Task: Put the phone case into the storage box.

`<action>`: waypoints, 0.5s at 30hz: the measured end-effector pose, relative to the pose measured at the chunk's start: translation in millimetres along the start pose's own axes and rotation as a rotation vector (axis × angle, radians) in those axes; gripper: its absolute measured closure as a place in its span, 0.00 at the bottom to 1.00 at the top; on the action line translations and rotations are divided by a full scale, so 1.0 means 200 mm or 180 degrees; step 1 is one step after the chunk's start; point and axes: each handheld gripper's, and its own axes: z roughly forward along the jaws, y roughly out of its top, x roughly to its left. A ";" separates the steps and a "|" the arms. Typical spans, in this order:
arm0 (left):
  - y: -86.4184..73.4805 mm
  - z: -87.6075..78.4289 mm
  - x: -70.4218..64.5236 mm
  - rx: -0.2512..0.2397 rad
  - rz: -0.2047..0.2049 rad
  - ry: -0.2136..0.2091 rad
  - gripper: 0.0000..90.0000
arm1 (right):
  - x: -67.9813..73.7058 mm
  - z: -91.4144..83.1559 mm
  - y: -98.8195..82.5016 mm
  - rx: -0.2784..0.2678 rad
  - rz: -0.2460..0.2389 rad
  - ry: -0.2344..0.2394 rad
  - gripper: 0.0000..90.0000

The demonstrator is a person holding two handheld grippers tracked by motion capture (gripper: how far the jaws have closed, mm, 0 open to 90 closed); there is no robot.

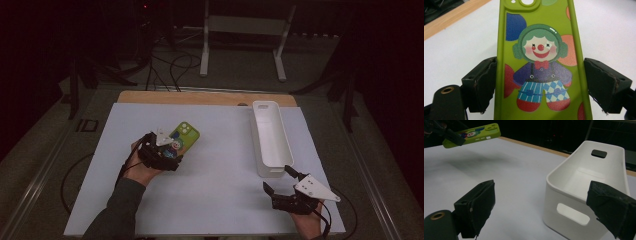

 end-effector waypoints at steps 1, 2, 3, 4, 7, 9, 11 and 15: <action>0.00 0.00 0.00 -0.0018 -0.0003 -0.0002 0.18 | 0.00 0.00 0.00 0.0001 -0.0002 -0.0001 0.09; 0.01 -0.01 -0.01 -0.0031 0.0009 0.0003 0.18 | 0.00 0.00 0.00 0.0002 -0.0001 0.0001 0.09; 0.01 -0.01 -0.01 -0.0031 0.0009 0.0003 0.18 | 0.00 0.00 0.00 0.0002 -0.0001 0.0001 0.09; 0.01 -0.01 -0.01 -0.0031 0.0009 0.0003 0.18 | 0.00 0.00 0.00 0.0002 0.0000 -0.0001 0.09; 0.02 -0.03 -0.03 -0.0102 0.0052 0.0000 0.18 | 0.00 0.00 0.01 -0.0002 0.0026 -0.0006 0.09; 0.03 -0.04 -0.04 -0.0129 0.0070 -0.0004 0.18 | 0.00 0.00 0.01 0.0006 0.0033 0.0002 0.09; 0.03 -0.04 -0.04 -0.0129 0.0070 -0.0004 0.18 | 0.00 0.00 0.01 0.0011 0.0038 0.0002 0.09; 0.05 -0.06 -0.06 -0.0205 0.0133 0.0006 0.18 | 0.01 0.00 0.01 0.0030 0.0041 0.0023 0.09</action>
